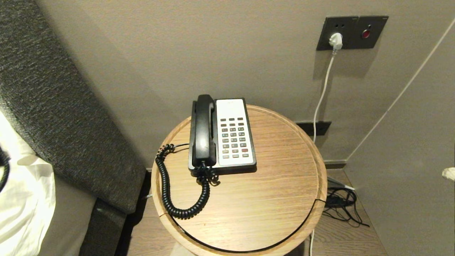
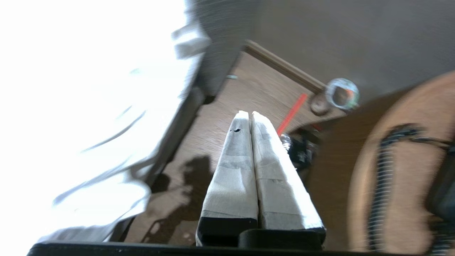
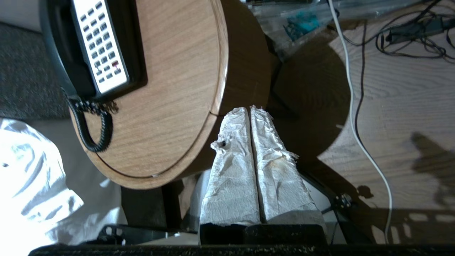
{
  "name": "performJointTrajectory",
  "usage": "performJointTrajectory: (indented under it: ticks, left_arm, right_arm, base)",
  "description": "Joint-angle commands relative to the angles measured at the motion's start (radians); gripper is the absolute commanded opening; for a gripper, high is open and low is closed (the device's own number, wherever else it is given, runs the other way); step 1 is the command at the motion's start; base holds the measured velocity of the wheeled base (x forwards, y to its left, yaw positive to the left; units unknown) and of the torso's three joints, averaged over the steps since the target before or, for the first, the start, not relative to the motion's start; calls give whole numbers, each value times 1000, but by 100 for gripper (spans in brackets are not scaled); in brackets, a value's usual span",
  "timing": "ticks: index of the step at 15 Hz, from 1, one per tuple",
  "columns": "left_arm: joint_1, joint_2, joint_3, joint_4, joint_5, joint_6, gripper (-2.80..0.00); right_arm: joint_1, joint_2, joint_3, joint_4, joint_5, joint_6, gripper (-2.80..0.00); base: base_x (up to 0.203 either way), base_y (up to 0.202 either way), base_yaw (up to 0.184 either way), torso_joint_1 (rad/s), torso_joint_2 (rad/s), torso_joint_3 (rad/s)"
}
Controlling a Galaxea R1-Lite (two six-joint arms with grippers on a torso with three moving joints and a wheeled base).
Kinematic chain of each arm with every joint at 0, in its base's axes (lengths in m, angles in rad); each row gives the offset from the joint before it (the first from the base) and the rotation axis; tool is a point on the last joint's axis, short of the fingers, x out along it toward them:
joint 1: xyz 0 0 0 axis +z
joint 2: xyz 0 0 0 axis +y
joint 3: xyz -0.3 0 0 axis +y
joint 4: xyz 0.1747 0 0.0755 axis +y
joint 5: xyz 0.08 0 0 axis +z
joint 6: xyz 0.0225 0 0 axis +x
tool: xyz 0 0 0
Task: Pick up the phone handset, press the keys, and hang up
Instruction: End the call using the dial pad
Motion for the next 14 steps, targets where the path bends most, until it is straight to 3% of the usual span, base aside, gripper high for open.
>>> performJointTrajectory:
  ticks: [1, 3, 8, 11, 14]
  left_arm:
    - [58, -193, 124, -26, 3, 9, -280]
    - [63, -183, 117, -70, -20, 64, -280]
    - [62, -193, 129, -90, -101, 66, -280]
    - [62, -188, 124, -90, -153, 65, -280]
    - [62, -181, 117, -91, -260, 70, -280]
  right_arm:
    - [-12, -4, 2, -2, 0, 3, -280]
    - [-13, 20, -1, -2, 4, -3, -280]
    - [14, 217, -51, -32, 55, -34, -280]
    - [72, 407, -166, -64, 59, -32, -280]
    - [162, 605, -314, -72, 55, -27, -280]
  base:
    - [0, 0, 0, 0, 0, 0]
    - [0, 0, 0, 0, 0, 0]
    - [0, 0, 0, 0, 0, 0]
    - [0, 0, 0, 0, 0, 0]
    - [0, 0, 0, 0, 0, 0]
